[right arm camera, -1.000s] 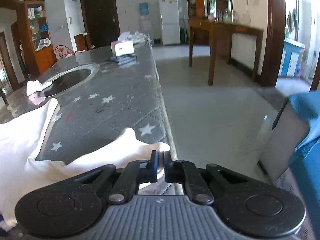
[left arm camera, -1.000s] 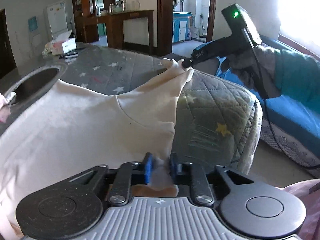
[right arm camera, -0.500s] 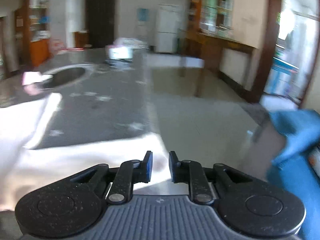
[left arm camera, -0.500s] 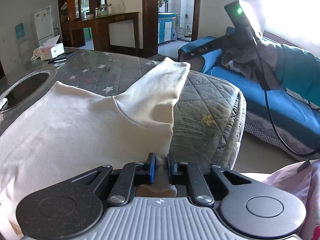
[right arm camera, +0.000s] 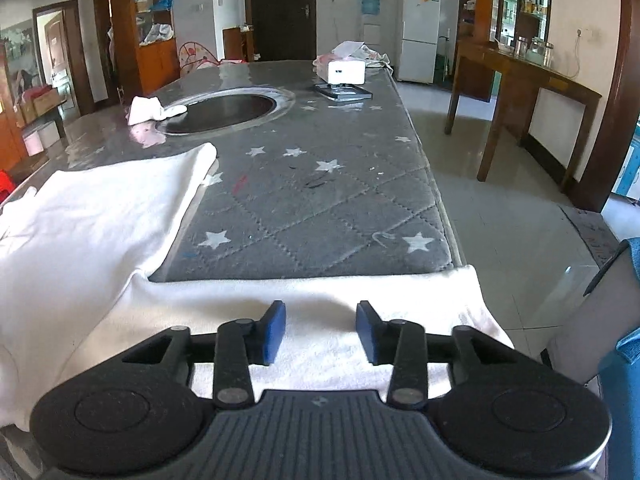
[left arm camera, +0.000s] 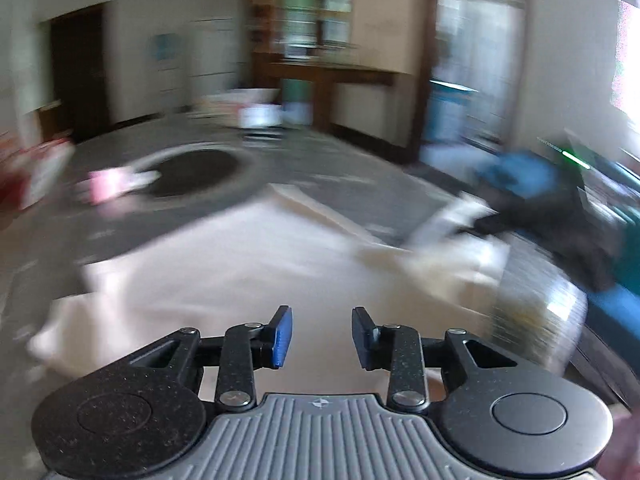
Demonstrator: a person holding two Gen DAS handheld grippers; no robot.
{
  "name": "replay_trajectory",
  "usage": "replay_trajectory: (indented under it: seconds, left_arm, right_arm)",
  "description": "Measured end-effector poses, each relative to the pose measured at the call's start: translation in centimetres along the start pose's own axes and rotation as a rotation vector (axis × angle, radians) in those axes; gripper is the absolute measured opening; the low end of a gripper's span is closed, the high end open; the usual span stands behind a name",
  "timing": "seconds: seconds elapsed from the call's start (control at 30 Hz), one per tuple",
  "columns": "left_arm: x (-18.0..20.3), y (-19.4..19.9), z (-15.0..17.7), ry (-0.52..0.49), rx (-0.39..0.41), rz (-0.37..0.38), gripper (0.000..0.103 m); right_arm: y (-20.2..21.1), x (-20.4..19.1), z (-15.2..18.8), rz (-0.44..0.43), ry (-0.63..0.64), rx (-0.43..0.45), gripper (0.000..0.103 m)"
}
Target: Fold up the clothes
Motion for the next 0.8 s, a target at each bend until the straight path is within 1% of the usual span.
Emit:
replay_trajectory:
  seconds: [0.1,0.17,0.2,0.23,0.27,0.37,0.47,0.53,0.6,0.67,0.7,0.73,0.8]
  left_arm:
    - [-4.9,-0.2,0.9,0.133,-0.033,-0.170,0.036]
    - [-7.6,-0.4,1.8,0.192,-0.058,-0.261,0.036]
    - [-8.8,-0.6,2.2,0.217,-0.072,-0.304,0.037]
    - [-10.1,-0.7,2.7,0.243,-0.085,-0.346,0.040]
    - [-11.2,-0.8,3.1,0.266,-0.098,-0.384,0.045]
    - [-13.8,-1.5,4.3,0.311,-0.128,-0.457,0.051]
    - [-15.3,-2.7,4.9,0.345,-0.151,-0.478,0.051]
    - [-15.8,-3.4,5.2,0.352,-0.159,-0.478,0.051]
    - [-16.0,-4.0,5.5,0.358,-0.165,-0.466,0.048]
    - [-16.1,-4.5,5.8,0.367,-0.167,-0.452,0.035]
    - [-16.1,-4.1,6.0,0.377,-0.162,-0.458,0.028]
    - [-16.1,-3.7,6.1,0.387,-0.156,-0.464,0.013]
    - [-16.2,-3.0,6.5,0.407,-0.146,-0.475,0.010]
  right_arm:
    - [0.0,0.0,0.2,0.001,-0.001,-0.001,0.044]
    - [0.0,0.0,0.2,0.002,-0.006,-0.001,0.045]
    - [0.0,0.0,0.2,0.003,-0.006,-0.001,0.046]
    - [0.0,0.0,0.2,0.003,-0.005,-0.001,0.048]
    - [0.0,-0.1,0.2,0.005,-0.005,-0.001,0.049]
    - [-0.2,-0.3,0.3,0.007,-0.004,0.000,0.053]
    - [-0.2,-0.3,0.2,0.008,-0.008,0.000,0.056]
    - [-0.3,-0.4,0.2,0.009,-0.010,0.001,0.059]
    - [-0.4,-0.5,0.3,0.011,-0.011,0.003,0.060]
    - [-0.4,-0.6,0.3,0.013,-0.013,0.004,0.062]
    - [-0.5,-0.6,0.3,0.013,-0.013,0.005,0.062]
    - [-0.5,-0.6,0.3,0.014,-0.014,0.005,0.063]
    - [-0.5,-0.6,0.3,0.015,-0.015,0.005,0.063]
Point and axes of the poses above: each gripper's, at about its wrist camera, not at the fingertips, and y roughly against the way its jaws point, x to its right, z to its underside, the point moved 2 cm from there along -y, roughly the way its jaws point, and after that the axes turned 13 degrees about -y, right-handed, at the moved point
